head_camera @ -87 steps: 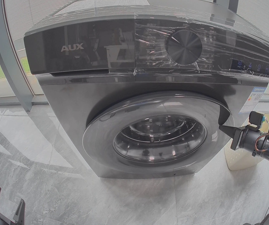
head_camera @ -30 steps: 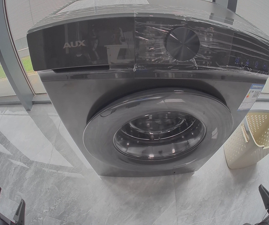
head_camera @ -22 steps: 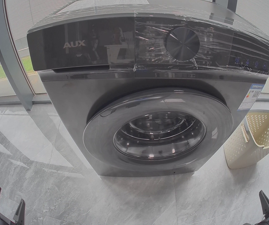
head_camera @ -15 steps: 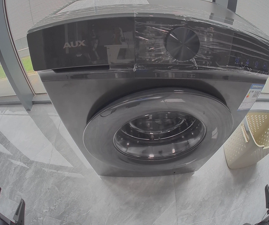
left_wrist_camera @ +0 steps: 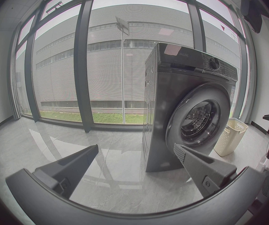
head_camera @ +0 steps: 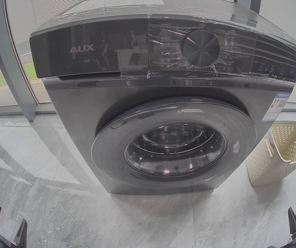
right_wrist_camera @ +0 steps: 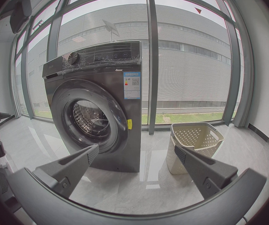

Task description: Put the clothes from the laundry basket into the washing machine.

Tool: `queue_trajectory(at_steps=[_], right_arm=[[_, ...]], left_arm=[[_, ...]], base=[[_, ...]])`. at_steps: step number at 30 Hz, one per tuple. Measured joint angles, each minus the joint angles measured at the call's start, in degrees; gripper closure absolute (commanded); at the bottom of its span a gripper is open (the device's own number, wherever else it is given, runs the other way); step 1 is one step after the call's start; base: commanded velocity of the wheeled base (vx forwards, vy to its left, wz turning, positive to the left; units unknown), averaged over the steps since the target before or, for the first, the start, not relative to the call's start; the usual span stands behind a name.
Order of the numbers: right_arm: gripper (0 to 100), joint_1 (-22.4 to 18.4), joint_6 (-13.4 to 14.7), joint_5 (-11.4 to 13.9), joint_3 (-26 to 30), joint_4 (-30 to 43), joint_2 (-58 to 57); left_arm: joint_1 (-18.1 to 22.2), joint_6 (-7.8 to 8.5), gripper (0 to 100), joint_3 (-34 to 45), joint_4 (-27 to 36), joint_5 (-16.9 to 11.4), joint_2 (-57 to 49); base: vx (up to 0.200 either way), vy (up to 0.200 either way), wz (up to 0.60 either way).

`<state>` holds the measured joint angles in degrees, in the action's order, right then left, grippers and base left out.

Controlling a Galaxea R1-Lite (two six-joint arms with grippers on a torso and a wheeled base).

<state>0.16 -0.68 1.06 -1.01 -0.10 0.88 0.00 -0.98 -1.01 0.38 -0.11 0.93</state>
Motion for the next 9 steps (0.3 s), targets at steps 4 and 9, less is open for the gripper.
queue_trajectory(at_steps=[4, 9], right_arm=[[0, 0.0, 0.3, -0.9, 0.0, 0.0, 0.0], [0, 0.0, 0.2, -0.9, 0.0, 0.0, 0.0]], left_arm=[[0.0, -0.24, 0, 0.0, 0.0, -0.1, 0.0], [0.0, -0.24, 0, 0.0, 0.0, -0.2, 0.0]], base=[[0.000, 0.000, 0.00], [0.000, 0.000, 0.00]])
